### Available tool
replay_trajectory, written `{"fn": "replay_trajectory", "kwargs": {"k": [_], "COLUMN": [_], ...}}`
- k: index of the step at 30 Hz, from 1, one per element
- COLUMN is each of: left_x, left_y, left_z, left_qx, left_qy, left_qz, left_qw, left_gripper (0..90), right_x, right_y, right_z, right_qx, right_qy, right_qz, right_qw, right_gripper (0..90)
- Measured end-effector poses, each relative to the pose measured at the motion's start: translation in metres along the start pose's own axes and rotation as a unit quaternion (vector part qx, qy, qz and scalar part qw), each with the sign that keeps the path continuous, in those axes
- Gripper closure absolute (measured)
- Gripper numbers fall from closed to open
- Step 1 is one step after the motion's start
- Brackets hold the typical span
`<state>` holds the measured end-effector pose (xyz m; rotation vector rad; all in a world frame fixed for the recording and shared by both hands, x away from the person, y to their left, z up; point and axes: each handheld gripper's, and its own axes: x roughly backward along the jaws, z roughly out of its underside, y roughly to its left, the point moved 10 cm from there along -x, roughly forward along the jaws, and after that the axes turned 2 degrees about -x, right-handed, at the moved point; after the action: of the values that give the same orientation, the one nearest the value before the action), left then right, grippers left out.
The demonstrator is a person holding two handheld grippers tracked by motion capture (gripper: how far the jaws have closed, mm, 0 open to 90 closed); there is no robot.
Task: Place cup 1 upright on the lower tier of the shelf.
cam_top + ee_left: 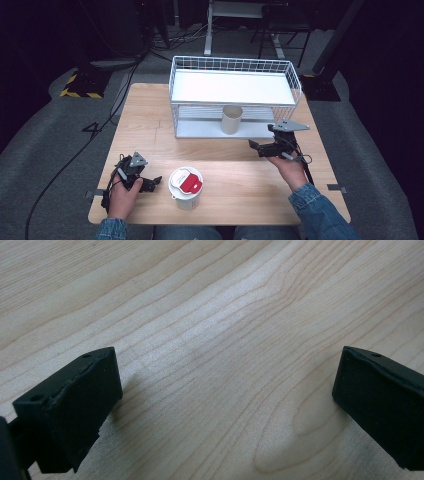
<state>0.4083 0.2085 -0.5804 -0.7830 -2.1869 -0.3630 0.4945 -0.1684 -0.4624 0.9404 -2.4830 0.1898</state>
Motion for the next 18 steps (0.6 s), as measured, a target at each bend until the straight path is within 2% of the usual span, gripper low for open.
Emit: {"fn": "replay_trajectory", "kwargs": {"k": [3,8,18], "left_x": [0.000,0.000,0.000], "left_y": [0.000,0.000,0.000], "left_z": [0.000,0.000,0.000], "left_qx": [0.000,0.000,0.000], "left_qy": [0.001,0.000,0.001], "left_qz": [0.001,0.000,0.001], "left_qw": [1.0000,1.0000,1.0000], "left_gripper": [0.1,0.1,0.1], "right_x": [0.012,0.031,0.056], "right_y": [-0.004,-0.013,-0.031], "right_z": [0.006,0.019,0.049], "right_qx": [0.005,-0.002,-0.005], "right_qy": [0.003,0.004,0.021], "right_qz": [0.004,0.010,0.028], "right_qw": [1.0000,0.9999,0.9994], "right_gripper": [0.3,0.4,1.6]}}
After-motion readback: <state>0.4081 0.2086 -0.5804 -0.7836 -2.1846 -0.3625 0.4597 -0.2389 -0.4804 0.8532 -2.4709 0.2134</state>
